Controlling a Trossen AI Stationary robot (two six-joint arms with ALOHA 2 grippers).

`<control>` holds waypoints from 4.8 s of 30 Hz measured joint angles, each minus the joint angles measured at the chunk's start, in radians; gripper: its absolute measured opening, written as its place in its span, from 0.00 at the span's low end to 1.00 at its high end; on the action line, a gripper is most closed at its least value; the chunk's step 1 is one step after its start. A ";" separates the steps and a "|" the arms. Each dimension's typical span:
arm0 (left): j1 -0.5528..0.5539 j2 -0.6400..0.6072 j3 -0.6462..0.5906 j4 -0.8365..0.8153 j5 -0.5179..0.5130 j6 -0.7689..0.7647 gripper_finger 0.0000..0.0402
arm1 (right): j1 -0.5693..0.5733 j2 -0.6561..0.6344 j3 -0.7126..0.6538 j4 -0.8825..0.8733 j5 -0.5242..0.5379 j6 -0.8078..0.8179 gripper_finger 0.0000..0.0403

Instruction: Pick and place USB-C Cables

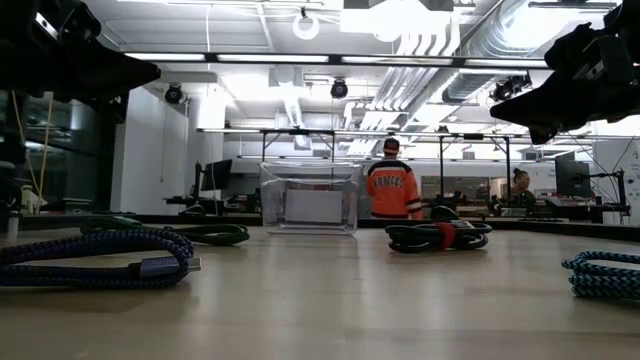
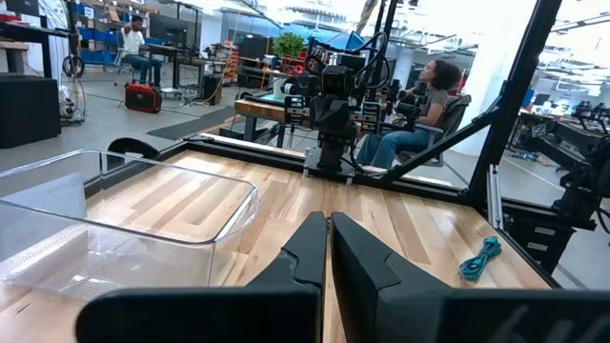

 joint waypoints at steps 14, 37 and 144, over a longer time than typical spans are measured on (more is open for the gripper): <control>0.000 0.000 0.000 0.000 0.000 0.000 0.00 | 0.000 0.000 0.000 0.067 -0.009 0.124 0.00; 0.000 0.000 0.000 0.000 0.000 0.000 0.00 | 0.059 0.579 0.594 -0.058 -0.403 0.262 0.49; 0.000 0.000 0.000 0.000 0.000 0.000 0.00 | 0.118 0.910 0.528 0.472 0.221 0.258 0.10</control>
